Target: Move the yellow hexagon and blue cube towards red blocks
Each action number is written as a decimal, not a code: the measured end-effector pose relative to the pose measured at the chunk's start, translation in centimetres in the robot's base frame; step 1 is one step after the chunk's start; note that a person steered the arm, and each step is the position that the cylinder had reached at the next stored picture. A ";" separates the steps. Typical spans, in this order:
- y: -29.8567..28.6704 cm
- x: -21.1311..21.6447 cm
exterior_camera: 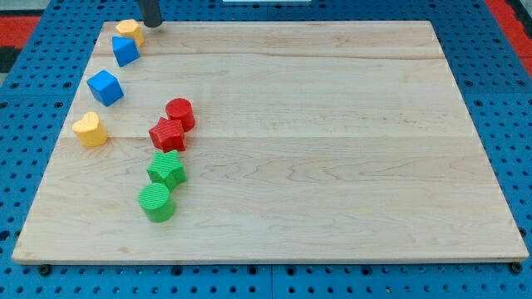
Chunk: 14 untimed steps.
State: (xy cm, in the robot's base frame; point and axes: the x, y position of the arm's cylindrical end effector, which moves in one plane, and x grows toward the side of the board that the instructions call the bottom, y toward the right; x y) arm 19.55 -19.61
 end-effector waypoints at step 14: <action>-10.8 13.1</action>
State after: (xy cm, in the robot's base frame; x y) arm 32.63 -30.45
